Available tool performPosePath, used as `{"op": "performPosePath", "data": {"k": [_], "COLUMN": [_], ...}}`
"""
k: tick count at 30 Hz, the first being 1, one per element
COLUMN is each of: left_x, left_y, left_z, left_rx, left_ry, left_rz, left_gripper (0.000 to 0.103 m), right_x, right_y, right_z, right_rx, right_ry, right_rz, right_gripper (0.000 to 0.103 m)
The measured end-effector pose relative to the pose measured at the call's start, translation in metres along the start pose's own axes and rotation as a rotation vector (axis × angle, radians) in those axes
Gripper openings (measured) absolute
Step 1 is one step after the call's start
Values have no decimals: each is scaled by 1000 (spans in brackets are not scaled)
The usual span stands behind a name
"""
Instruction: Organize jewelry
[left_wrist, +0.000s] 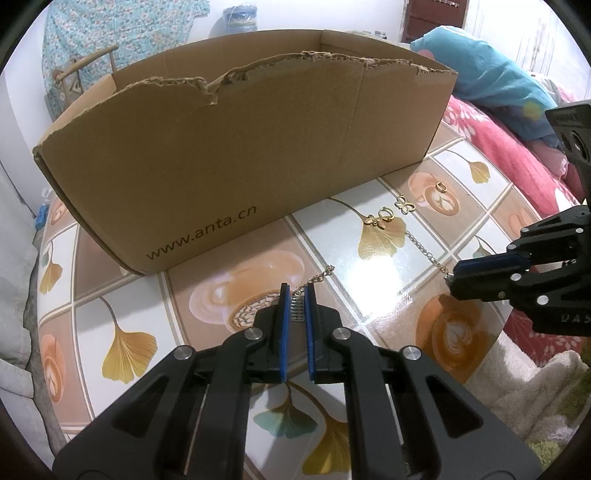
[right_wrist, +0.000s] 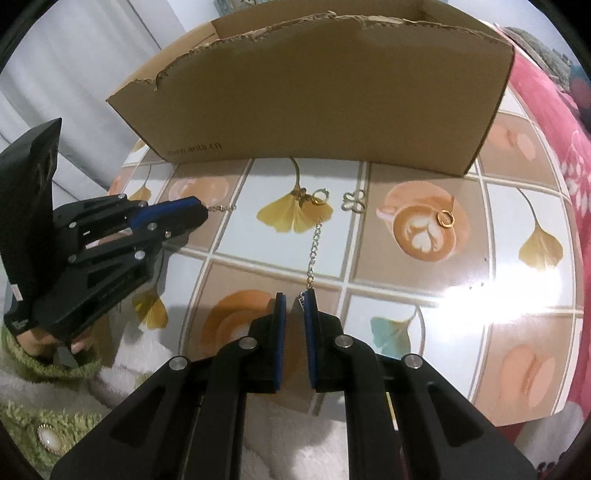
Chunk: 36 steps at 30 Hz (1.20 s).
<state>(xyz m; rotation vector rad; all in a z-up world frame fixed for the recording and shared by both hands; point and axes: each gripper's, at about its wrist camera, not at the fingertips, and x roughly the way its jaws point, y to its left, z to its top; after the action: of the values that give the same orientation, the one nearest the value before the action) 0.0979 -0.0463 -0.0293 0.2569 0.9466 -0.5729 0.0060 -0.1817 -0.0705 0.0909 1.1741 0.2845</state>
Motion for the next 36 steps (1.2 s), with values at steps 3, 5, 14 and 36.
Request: {"op": "performPosePath", "data": {"k": [3,5,14,36], "left_x": [0,1,3,4], "left_y": [-1,-2,-4,-2], "left_z": [0,0,1,2], "left_rx": [3,5,5,12], "left_ry": [2,3,5,3], "left_rz": [2,5,11,-1], "left_gripper": [7,7,7,7], "right_x": [-9,-9,6,-6], "right_y": [-1,1,17,1], "right_z": [2,5,9,24], "right_rx": [-23,-38,-147,-60], "right_ry": [-32,-38,-20,-61], "right_rz": [-20,-32,-115,-35], "right_gripper": [10,11,10,5]}}
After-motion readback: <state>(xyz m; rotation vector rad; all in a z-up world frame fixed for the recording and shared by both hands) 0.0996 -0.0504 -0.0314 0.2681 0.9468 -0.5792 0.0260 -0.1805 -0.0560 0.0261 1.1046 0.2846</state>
